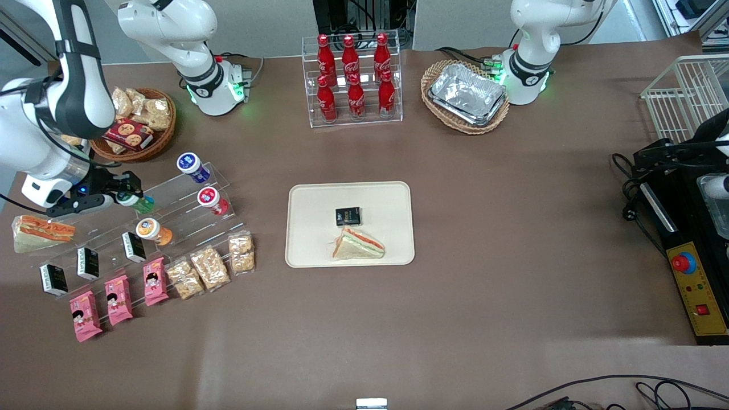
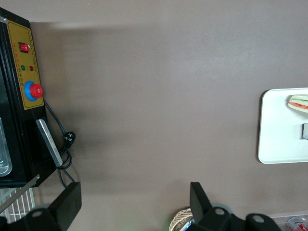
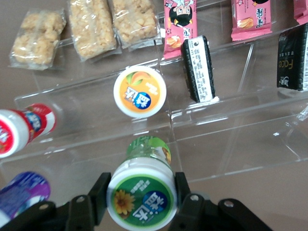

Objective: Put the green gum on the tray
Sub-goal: 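Close the right gripper on the green gum canister and lift it, then carry the green gum canister with the right gripper toward the tray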

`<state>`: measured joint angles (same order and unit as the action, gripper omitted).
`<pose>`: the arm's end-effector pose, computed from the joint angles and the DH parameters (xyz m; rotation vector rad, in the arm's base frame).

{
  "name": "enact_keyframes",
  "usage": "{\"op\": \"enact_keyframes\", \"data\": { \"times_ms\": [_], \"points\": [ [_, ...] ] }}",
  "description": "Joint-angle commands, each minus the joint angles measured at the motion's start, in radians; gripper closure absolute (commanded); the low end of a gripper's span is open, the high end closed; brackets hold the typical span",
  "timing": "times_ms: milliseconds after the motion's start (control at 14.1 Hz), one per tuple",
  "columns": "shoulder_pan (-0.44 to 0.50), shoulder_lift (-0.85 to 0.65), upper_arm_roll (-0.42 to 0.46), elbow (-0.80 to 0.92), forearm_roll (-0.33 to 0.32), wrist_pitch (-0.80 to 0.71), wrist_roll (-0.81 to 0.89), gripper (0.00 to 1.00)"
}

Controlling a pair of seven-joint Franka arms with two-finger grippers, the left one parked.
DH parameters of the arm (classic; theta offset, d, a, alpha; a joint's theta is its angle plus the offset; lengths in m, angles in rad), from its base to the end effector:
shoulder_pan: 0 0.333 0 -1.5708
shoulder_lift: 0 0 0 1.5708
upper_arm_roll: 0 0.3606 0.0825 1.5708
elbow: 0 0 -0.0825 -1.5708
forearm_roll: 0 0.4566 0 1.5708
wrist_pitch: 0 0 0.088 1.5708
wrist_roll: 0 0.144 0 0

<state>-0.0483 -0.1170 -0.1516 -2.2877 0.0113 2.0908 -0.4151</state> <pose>0.5290 -0.1062 0.3598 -3.0721 -0.3252 0.1070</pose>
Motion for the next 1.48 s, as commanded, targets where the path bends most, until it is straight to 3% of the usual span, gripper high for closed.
{"op": "enact_keyframes", "data": {
  "times_ms": [0, 354, 636, 848, 990, 1131, 1414],
  "points": [
    [0.004, -0.017, 0.003, 0.178, -0.008, -0.232, -0.004, 0.7],
    [0.018, 0.023, 0.021, 0.437, 0.007, -0.48, 0.001, 0.7],
    [0.106, 0.026, 0.125, 0.476, 0.024, -0.528, 0.284, 0.7],
    [0.13, 0.069, 0.231, 0.473, 0.154, -0.482, 0.459, 0.7],
    [0.131, 0.105, 0.292, 0.459, 0.197, -0.411, 0.544, 0.7],
    [0.174, 0.132, 0.343, 0.432, 0.2, -0.342, 0.651, 0.7],
    [0.327, 0.21, 0.348, 0.37, 0.165, -0.169, 0.794, 0.7]
  ]
}}
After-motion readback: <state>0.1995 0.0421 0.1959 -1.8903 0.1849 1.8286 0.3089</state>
